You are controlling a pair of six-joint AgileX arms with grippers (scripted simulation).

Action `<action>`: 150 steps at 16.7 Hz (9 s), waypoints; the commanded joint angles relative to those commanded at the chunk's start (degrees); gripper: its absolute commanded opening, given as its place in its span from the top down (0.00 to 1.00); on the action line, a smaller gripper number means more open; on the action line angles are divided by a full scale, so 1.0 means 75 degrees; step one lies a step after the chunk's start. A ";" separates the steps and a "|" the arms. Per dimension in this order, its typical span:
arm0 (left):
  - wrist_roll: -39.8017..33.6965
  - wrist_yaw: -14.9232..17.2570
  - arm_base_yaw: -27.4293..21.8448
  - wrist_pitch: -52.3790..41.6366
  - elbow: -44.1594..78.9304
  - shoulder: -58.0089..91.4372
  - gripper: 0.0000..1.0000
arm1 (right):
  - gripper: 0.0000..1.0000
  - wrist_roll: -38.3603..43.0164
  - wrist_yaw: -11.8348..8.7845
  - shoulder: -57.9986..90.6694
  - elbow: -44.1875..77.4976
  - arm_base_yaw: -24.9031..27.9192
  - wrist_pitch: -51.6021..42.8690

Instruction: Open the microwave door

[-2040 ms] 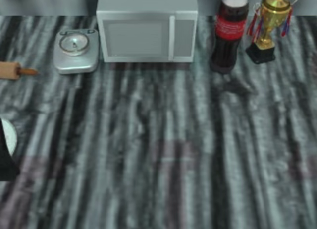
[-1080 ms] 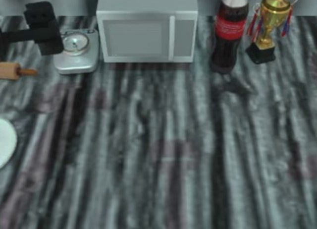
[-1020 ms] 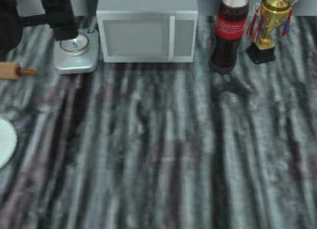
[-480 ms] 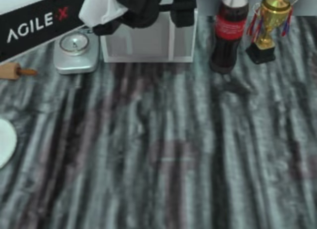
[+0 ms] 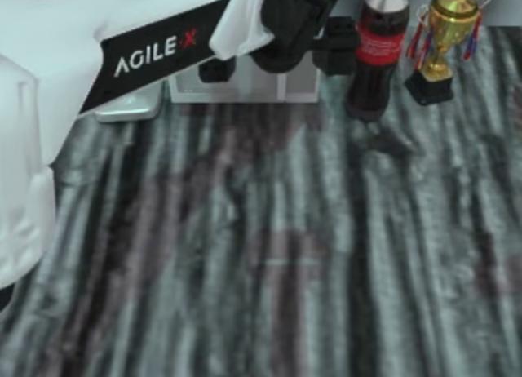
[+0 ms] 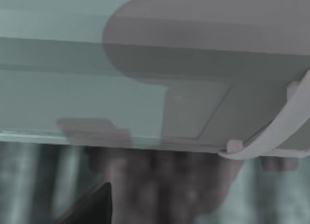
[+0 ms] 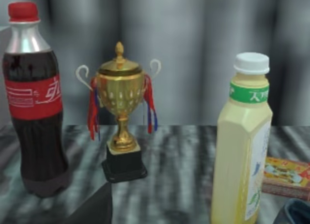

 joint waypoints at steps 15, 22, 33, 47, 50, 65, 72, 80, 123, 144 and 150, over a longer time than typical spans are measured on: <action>0.0432 0.0301 0.0477 0.0828 0.1035 0.1698 0.08 | 0.00 0.0000 0.0000 0.0000 0.0000 0.0000 0.0000; 0.0432 0.0301 0.0477 0.0828 0.1035 0.1698 0.60 | 0.00 0.0000 0.0000 0.0000 0.0000 0.0000 0.0000; 0.0432 0.0301 0.0477 0.0828 0.1035 0.1698 1.00 | 0.00 0.0000 0.0000 0.0000 0.0000 0.0000 0.0000; 0.0214 0.0147 0.0233 0.1331 -0.0336 0.0911 1.00 | 0.00 0.0000 0.0000 0.0000 0.0000 0.0000 0.0000; 0.0214 0.0147 0.0233 0.1331 -0.0336 0.0911 1.00 | 0.00 0.0000 0.0000 0.0000 0.0000 0.0000 0.0000; 0.0214 0.0147 0.0233 0.1331 -0.0336 0.0911 1.00 | 0.00 0.0000 0.0000 0.0000 0.0000 0.0000 0.0000; 0.0410 0.0301 0.0227 0.1547 -0.0701 0.0748 1.00 | 0.00 0.0000 0.0000 0.0000 0.0000 0.0000 0.0000; 0.0607 0.0403 0.0266 0.1765 -0.0999 0.0537 1.00 | 0.00 0.0000 0.0000 0.0000 0.0000 0.0000 0.0000; 0.1055 0.0711 0.0317 0.2206 -0.1688 0.0140 1.00 | 0.00 0.0000 0.0000 0.0000 0.0000 0.0000 0.0000; 0.1506 0.1040 0.0384 0.2598 -0.2321 -0.0232 1.00 | 0.00 0.0000 0.0000 0.0000 0.0000 0.0000 0.0000; 0.1506 0.1040 0.0384 0.2598 -0.2321 -0.0232 1.00 | 0.00 0.0000 0.0000 0.0000 0.0000 0.0000 0.0000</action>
